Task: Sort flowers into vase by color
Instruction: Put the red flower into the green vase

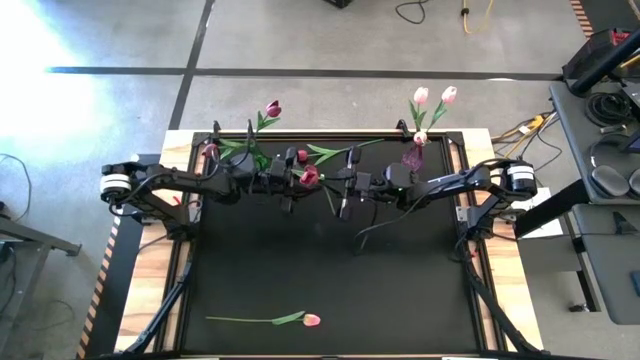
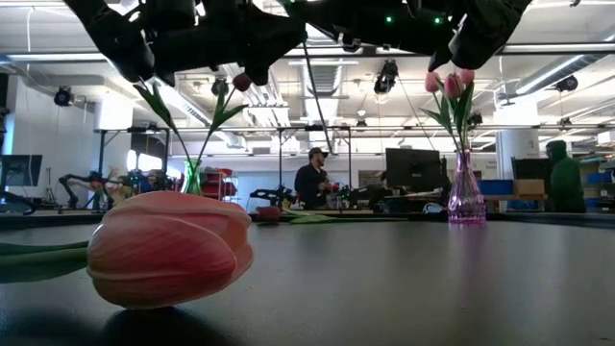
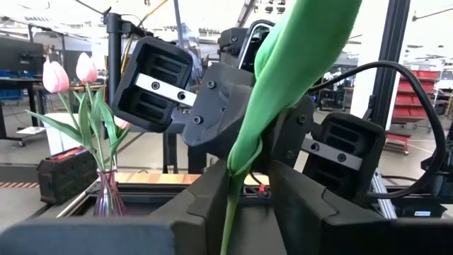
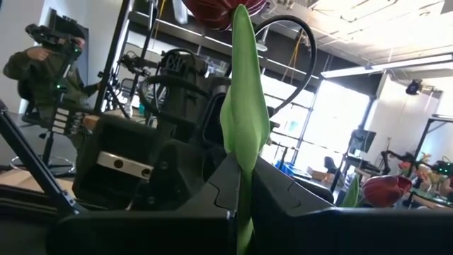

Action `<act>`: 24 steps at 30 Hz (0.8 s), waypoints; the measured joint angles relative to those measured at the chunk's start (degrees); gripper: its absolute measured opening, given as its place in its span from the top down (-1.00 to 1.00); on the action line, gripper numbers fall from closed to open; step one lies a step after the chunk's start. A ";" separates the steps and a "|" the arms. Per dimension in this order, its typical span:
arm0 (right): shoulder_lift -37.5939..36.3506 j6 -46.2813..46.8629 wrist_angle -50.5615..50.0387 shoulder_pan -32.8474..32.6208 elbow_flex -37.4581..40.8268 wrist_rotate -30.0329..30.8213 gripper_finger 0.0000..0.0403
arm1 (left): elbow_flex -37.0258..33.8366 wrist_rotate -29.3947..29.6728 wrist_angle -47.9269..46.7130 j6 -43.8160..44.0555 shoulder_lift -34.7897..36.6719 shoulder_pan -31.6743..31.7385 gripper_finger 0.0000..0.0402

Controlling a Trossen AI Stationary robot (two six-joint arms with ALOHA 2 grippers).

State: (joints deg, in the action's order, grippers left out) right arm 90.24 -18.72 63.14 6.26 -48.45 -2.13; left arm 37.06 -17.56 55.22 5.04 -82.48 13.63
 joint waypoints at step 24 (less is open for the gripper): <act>0.00 5.41 1.69 0.00 0.00 -0.87 0.94 | 4.37 -2.97 -1.78 -2.04 -4.37 0.00 0.93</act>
State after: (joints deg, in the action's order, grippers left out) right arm 90.24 -13.31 64.84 6.26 -48.45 -3.01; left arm 41.42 -20.53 53.44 3.00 -86.85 13.63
